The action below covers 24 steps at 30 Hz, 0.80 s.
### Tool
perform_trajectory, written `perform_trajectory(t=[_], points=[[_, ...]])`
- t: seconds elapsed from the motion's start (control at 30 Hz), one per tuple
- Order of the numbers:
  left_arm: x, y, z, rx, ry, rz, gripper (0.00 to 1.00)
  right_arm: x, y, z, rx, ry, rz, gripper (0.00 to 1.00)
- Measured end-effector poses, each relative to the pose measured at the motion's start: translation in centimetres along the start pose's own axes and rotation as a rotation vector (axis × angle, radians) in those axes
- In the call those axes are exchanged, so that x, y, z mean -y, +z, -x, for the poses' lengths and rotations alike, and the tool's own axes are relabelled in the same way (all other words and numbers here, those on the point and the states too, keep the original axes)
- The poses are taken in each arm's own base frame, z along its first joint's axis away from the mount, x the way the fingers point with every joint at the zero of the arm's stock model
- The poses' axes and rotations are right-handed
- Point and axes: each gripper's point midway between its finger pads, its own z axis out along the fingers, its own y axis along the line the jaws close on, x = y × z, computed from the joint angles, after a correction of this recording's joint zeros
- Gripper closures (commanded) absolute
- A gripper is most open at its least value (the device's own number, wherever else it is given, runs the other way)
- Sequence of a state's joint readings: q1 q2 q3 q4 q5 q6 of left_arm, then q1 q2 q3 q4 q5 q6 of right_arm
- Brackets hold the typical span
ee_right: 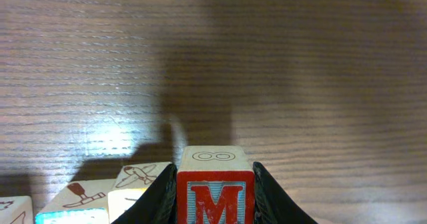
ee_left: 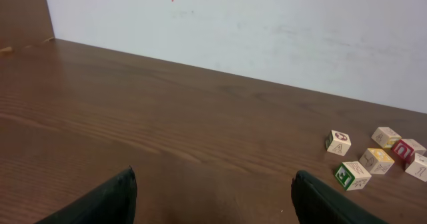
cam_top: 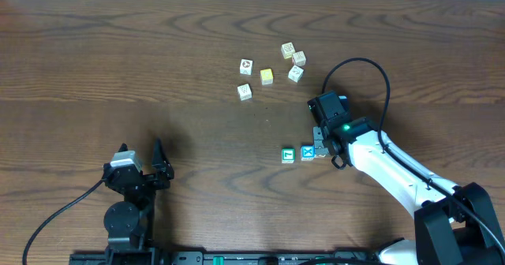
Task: Lift 4 blocks
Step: 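Carry the red M block right of the yellow W block, then lower the red M block beside the row and open the gripper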
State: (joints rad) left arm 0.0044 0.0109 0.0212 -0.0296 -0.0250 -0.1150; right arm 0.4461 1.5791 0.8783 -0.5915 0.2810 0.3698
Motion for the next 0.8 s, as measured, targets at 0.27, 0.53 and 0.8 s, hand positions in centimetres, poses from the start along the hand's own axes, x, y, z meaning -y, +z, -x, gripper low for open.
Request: perform_trajectory(t=[0.27, 0.53, 0.8], points=[[0.0, 0.0, 0.0, 0.000, 0.000, 0.000, 0.25, -0.9, 0.0, -0.3, -0.016, -0.034, 0.053, 0.88], [0.0, 0.0, 0.0, 0.000, 0.000, 0.000, 0.25, -1.3, -0.1, -0.6, -0.032, -0.043, 0.079, 0.91], [0.0, 0.0, 0.0, 0.000, 0.000, 0.000, 0.25, -1.7, -0.1, -1.1, -0.054, -0.045, 0.105, 0.94]])
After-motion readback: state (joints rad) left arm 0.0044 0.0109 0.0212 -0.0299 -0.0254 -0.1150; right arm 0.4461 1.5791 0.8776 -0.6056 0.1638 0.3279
